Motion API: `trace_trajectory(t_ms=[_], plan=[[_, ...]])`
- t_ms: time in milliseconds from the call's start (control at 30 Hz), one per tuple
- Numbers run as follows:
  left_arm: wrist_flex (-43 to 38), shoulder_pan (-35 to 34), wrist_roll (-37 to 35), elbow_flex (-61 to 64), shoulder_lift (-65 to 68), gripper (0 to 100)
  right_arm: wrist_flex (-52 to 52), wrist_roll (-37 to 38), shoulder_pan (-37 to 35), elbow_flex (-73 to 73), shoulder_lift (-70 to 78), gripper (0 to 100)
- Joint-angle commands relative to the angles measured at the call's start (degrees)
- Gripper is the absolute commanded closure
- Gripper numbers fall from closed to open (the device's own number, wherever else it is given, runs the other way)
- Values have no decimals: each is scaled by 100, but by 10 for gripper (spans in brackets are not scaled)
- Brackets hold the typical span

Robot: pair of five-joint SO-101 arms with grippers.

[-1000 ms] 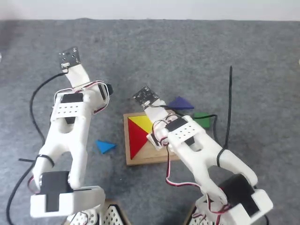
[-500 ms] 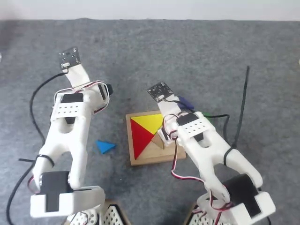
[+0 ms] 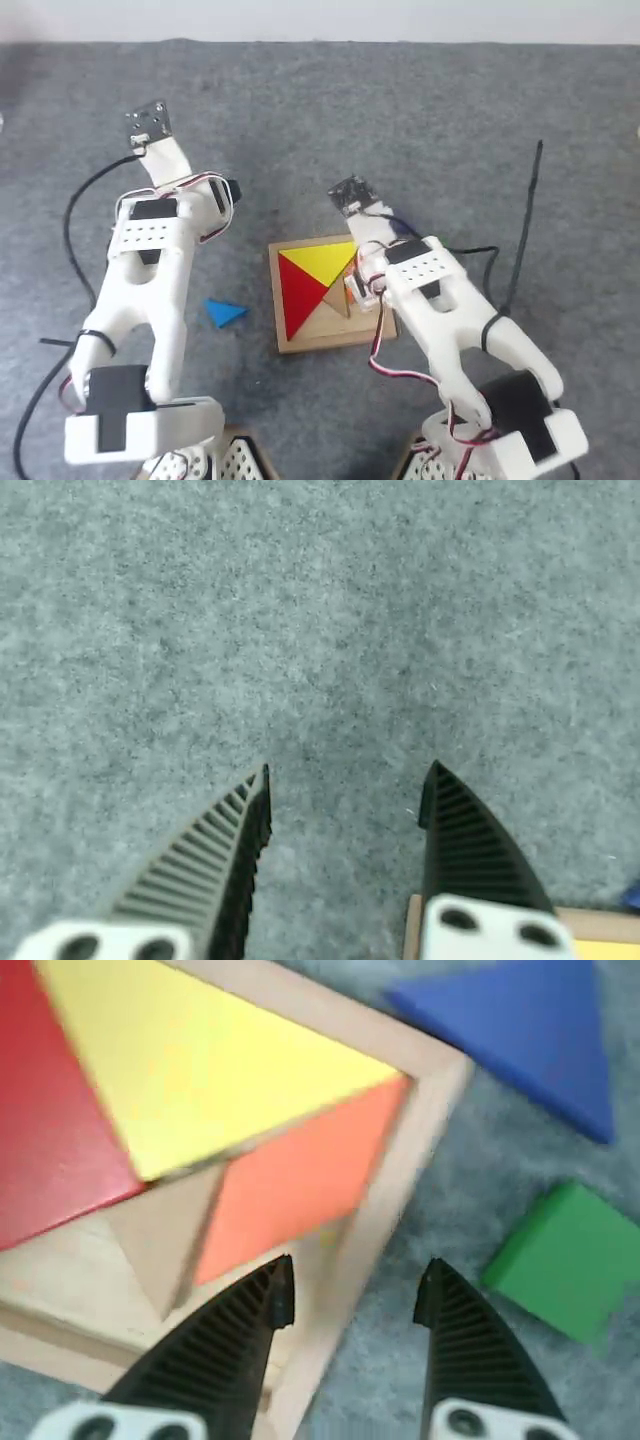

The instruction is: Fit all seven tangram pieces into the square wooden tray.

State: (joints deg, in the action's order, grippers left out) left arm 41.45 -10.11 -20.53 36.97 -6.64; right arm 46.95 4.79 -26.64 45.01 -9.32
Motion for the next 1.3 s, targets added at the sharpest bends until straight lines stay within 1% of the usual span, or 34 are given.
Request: trace_trajectory(t_ms=[0, 100, 133, 233, 267, 333, 500, 800, 1033, 1267], plan=[[18, -26, 62, -136, -264, 761, 66, -818, -75, -501, -637, 787], [18, -26, 62, -136, -264, 761, 66, -1626, -462, -730, -690, 786], [18, -26, 62, -136, -264, 761, 48, -2004, -593, -818, -637, 786], [18, -26, 62, -136, -264, 761, -215, -3657, -804, -941, -347, 786], [18, -26, 62, -136, -264, 761, -303, -4035, -822, -941, -233, 786], [18, -26, 62, -127, -264, 761, -435, -4387, -813, -941, 22, 786], [9, -26, 62, -127, -264, 761, -532, -4862, -585, -1002, 426, 786], [9, -35, 70, -136, -264, 761, -505, -5231, -365, -993, 453, 789], [9, -35, 70, -136, -264, 761, 92, -5240, -330, -1020, 453, 790], [9, -44, 70, -127, -264, 761, 110, -5257, -365, -1020, 497, 788]])
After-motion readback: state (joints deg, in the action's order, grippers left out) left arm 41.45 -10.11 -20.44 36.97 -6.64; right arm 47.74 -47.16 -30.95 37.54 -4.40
